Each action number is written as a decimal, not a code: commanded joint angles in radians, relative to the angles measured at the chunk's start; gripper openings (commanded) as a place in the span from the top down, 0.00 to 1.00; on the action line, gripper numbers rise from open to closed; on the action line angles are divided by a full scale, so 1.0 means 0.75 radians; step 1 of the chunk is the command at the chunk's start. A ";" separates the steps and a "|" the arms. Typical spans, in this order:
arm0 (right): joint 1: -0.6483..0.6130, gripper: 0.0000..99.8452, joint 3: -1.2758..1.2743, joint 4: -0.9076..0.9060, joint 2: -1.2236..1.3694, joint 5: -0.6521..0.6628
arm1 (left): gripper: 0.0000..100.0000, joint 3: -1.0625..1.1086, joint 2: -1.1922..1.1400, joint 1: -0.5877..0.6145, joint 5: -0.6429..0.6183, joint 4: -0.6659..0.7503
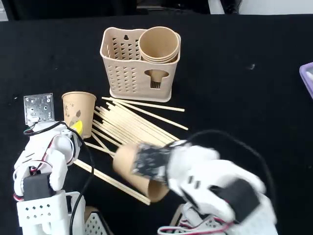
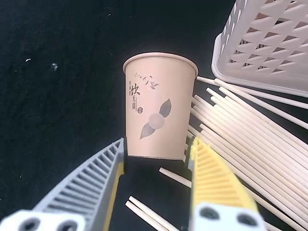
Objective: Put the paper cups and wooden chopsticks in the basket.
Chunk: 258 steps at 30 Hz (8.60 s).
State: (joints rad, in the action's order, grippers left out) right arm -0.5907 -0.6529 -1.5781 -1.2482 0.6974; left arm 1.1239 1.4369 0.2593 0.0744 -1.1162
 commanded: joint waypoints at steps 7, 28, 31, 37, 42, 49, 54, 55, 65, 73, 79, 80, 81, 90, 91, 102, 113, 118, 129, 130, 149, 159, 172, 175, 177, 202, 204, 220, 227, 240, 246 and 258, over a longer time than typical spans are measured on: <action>0.520 0.99 0.242 0.170 0.030 -0.074 | 0.78 -0.005 0.002 0.001 0.002 0.008; 0.908 0.99 0.934 -0.051 0.783 -0.657 | 0.78 0.026 0.002 -0.001 0.004 0.035; 0.980 0.99 0.895 -0.074 0.928 -0.659 | 0.78 0.026 0.002 0.005 0.004 0.033; 1.178 0.99 0.619 0.160 1.204 -0.581 | 0.78 0.026 0.002 0.005 0.004 0.033; 1.270 0.99 0.465 0.307 1.394 -0.544 | 0.78 0.026 0.004 -0.001 0.004 0.035; 1.291 0.98 0.455 0.374 1.542 -0.544 | 0.78 0.026 0.008 0.003 0.004 0.035; 1.277 0.90 0.455 0.374 1.558 -0.546 | 0.78 0.026 0.004 0.001 0.004 0.033; 1.277 0.87 0.455 0.374 1.558 -0.546 | 0.78 0.026 0.004 0.001 0.004 0.033; 1.277 0.99 0.455 0.468 1.556 -0.509 | 0.78 0.026 0.006 0.005 0.004 0.029; 1.275 0.99 0.600 0.262 1.337 -0.509 | 0.78 0.026 0.004 -0.001 0.004 0.033; 1.215 0.99 1.012 -0.014 1.073 -0.513 | 0.78 0.026 0.008 -0.001 0.004 0.031; 1.185 0.99 1.075 -0.031 1.046 -0.518 | 0.78 0.026 0.008 -0.001 0.004 0.031; 1.144 0.99 1.136 -0.035 1.026 -0.520 | 0.78 0.026 0.008 -0.001 0.004 0.031; 0.714 0.99 1.527 0.119 1.014 -0.710 | 0.78 0.026 0.008 -0.001 0.004 0.027; 0.663 0.99 1.525 0.160 1.026 -0.728 | 0.78 0.026 0.010 -0.001 0.004 0.027; 0.542 0.99 1.537 0.366 1.394 -0.745 | 0.78 0.026 0.012 0.003 0.004 0.025; 0.546 0.99 1.732 0.233 1.627 -0.736 | 0.78 0.026 0.012 0.007 0.004 0.025; 0.542 0.99 1.746 0.280 1.738 -0.734 | 0.78 0.026 0.012 0.007 0.004 0.023; 0.536 0.88 1.746 0.325 1.828 -0.736 | 0.78 0.026 0.012 0.007 0.004 0.023; 0.536 0.86 1.756 0.323 1.828 -0.736 | 0.78 0.026 0.012 0.007 0.004 0.023; 0.536 0.89 2.024 0.098 1.830 -0.745 | 0.78 0.026 0.012 0.005 0.004 0.023; 0.587 0.89 2.305 -0.256 1.777 -0.743 | 0.78 -0.009 0.014 0.011 0.010 0.020; 0.624 0.89 0.752 0.006 0.766 -0.665 | 0.72 -0.494 -0.076 0.185 0.037 -0.078; 0.626 0.89 0.224 0.276 0.529 -0.622 | 0.73 -0.627 -0.319 0.185 -0.018 -0.078; 0.651 0.89 -0.089 0.466 0.392 -0.626 | 0.73 -0.766 -0.559 0.179 -0.055 -0.094; 0.816 0.89 -0.815 0.972 0.132 -0.675 | 0.73 -2.828 -2.838 0.107 -0.544 -0.859; 0.814 0.89 -0.815 0.972 0.132 -0.675 | 0.73 -2.789 -2.846 0.122 -0.501 -0.859; 0.814 0.89 -0.815 0.972 0.132 -0.679 | 0.74 -2.374 -2.631 0.124 0.012 -0.859; 0.818 0.89 -0.817 0.972 0.132 -0.679 | 0.95 -2.294 -2.486 0.126 0.012 -0.859; 0.814 0.89 -0.870 1.035 0.126 -0.677 | 0.97 -1.889 -1.939 0.136 0.018 -0.855; 0.812 0.89 -0.870 1.035 0.126 -0.679 | 0.97 -1.679 -1.804 0.300 0.125 -0.591; 0.812 0.89 -0.870 1.035 0.126 -0.677 | 0.97 -0.621 -1.154 0.457 -0.006 0.419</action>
State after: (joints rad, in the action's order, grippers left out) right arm 0.0031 -1.3111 -0.8247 -1.1270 0.1972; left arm 0.4626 0.3322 0.6015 0.1266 -0.9582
